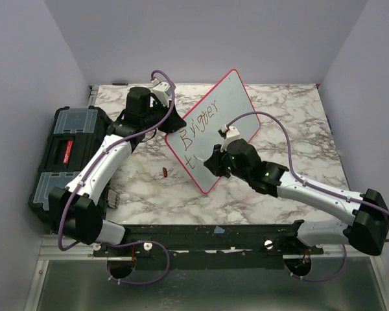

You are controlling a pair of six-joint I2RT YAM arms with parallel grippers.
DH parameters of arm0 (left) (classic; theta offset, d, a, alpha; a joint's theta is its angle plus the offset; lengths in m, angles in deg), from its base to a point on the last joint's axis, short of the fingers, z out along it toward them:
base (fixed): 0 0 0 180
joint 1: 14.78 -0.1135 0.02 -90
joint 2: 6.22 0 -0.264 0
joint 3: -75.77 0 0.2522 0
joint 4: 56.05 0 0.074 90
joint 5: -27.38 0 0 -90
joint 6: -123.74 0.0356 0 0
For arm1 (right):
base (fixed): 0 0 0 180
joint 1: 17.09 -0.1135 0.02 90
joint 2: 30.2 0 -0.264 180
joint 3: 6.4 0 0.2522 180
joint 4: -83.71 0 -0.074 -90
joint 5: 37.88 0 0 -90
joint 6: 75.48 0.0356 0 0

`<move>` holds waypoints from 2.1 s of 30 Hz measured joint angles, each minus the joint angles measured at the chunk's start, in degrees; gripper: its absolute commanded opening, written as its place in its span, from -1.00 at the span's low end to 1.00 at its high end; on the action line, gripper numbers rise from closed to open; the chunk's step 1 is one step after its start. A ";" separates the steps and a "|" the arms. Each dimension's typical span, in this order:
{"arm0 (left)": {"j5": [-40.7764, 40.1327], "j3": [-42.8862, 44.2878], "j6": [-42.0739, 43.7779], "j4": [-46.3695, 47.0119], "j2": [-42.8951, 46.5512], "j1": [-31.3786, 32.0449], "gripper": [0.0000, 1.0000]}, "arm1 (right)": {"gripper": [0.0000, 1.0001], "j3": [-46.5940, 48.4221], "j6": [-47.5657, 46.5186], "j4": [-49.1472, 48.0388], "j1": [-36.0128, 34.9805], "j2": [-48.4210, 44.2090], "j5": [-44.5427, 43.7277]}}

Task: Write a sentence on the whiteboard
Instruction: Write on the whiteboard at the whiteboard stand.

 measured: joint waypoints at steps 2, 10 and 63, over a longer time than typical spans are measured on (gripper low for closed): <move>0.00 -0.07 0.00 0.00 0.07 0.00 -1.00 | -0.99 0.66 -0.07 0.04 0.00 0.00 0.17; 0.07 -0.17 0.04 0.07 0.13 0.00 -1.00 | -0.99 6.34 -1.22 -0.52 0.00 1.46 0.59; 1.18 -0.37 1.66 0.13 0.15 -0.07 -1.00 | -0.99 4.39 -1.60 1.18 0.00 2.69 -1.31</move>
